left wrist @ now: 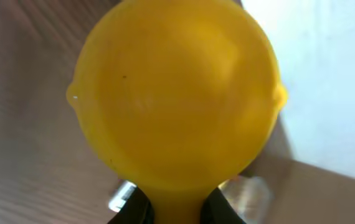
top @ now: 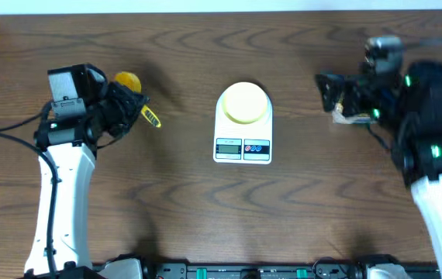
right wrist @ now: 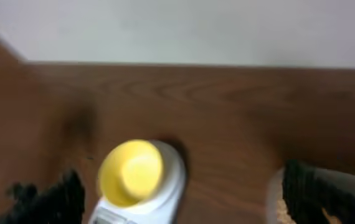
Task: Scoop item into bowl and weigh 50g on scale
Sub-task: 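Move the right gripper to the scoop and grasp its handle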
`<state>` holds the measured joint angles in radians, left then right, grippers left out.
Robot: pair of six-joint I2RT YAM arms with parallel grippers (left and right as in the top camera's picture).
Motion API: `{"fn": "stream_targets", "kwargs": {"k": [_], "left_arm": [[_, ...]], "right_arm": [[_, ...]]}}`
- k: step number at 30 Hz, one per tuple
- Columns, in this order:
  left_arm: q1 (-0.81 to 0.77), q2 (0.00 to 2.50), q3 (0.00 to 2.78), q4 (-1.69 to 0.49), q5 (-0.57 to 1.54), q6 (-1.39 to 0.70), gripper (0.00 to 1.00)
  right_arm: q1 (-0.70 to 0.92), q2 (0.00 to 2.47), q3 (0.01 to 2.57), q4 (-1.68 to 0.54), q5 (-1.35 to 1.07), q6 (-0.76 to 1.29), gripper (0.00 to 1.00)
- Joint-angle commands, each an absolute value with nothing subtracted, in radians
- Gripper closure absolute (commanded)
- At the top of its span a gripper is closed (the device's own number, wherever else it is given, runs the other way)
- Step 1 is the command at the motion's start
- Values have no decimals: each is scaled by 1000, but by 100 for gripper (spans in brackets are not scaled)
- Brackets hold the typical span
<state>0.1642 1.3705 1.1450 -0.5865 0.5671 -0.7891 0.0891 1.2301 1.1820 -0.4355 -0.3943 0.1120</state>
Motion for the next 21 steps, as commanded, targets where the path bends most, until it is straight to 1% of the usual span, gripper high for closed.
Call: {"fn": "stream_targets", "kwargs": {"k": [1, 4, 8, 9, 12, 15, 19, 21], "left_arm": [[173, 1361, 1156, -590, 691, -956, 92], [160, 1361, 1156, -591, 727, -976, 92], [115, 1361, 1156, -593, 726, -1146, 92], [93, 1361, 1156, -593, 726, -1238, 92], [56, 1361, 1156, -572, 725, -1302, 92], [11, 1361, 1156, -559, 702, -1383, 92], [-31, 1361, 1156, -559, 609, -1402, 92], [-64, 1361, 1156, -559, 582, -1409, 92]], "right_arm": [[91, 1319, 1264, -443, -678, 123, 1], [105, 1386, 1260, -399, -788, 168, 1], [145, 1455, 1260, -363, -914, 185, 1], [164, 1478, 1260, -352, -907, 233, 1], [209, 1517, 1260, -334, -880, 329, 1], [277, 1546, 1260, -301, -868, 347, 1], [347, 1559, 1260, -226, -863, 396, 1], [391, 1560, 1260, -197, -805, 397, 1]]}}
